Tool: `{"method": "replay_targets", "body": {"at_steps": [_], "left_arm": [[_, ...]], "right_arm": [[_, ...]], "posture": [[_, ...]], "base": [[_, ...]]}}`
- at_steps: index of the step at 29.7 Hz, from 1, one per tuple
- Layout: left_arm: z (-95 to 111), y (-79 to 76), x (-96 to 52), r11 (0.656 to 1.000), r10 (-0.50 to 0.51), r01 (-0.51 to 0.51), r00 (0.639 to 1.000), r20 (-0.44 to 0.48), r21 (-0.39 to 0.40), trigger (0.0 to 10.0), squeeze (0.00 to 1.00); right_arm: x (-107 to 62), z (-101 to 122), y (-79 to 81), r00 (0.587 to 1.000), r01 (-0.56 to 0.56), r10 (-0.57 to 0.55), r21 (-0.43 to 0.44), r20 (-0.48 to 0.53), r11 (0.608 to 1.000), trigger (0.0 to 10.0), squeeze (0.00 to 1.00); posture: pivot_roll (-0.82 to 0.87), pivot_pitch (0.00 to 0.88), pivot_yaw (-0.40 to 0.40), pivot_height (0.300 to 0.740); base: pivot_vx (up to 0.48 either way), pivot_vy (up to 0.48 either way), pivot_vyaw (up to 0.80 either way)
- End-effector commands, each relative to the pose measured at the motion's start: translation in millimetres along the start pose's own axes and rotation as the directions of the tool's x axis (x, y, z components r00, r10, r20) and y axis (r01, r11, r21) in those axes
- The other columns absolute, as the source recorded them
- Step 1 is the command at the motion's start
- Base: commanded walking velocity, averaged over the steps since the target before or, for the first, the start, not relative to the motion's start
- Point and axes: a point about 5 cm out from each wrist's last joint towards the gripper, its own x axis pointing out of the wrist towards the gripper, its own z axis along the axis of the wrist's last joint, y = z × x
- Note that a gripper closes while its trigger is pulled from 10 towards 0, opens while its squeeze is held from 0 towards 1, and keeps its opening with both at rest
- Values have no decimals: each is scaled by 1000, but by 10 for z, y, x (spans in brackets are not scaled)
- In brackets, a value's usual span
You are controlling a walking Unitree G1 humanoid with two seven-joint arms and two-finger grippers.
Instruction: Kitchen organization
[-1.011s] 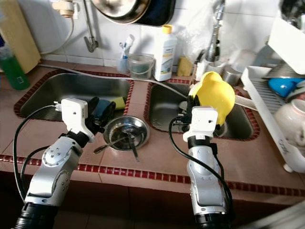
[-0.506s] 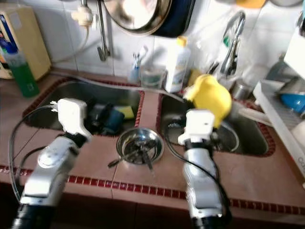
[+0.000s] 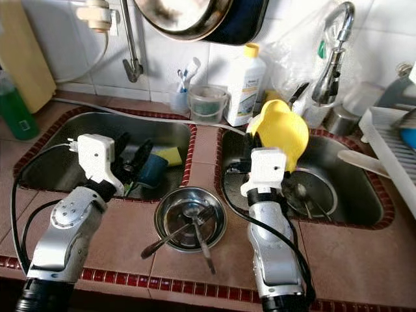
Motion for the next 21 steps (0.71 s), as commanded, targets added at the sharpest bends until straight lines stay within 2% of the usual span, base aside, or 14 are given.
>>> {"method": "replay_targets", "body": {"at_steps": [1, 10, 21], "left_arm": [[19, -32, 18, 1000, -27, 27, 1000, 1, -5, 10000, 0], [15, -31, 20, 999, -46, 46, 999, -6, -3, 10000, 0], [6, -43, 24, 998, -63, 64, 998, -15, 2, 10000, 0]], "right_arm": [[11, 55, -31, 1000, 15, -15, 0, 22, 1000, 10000, 0], [-1, 52, -13, 1000, 17, -17, 3, 21, 1000, 10000, 0], [-12, 60, -20, 999, 22, -22, 3, 25, 1000, 10000, 0]], "posture": [[-187, 2, -40, 732], [-188, 0, -34, 732], [-190, 1, -29, 732]], "base": [[0, 0, 0], [0, 0, 0], [0, 303, 0]]}}
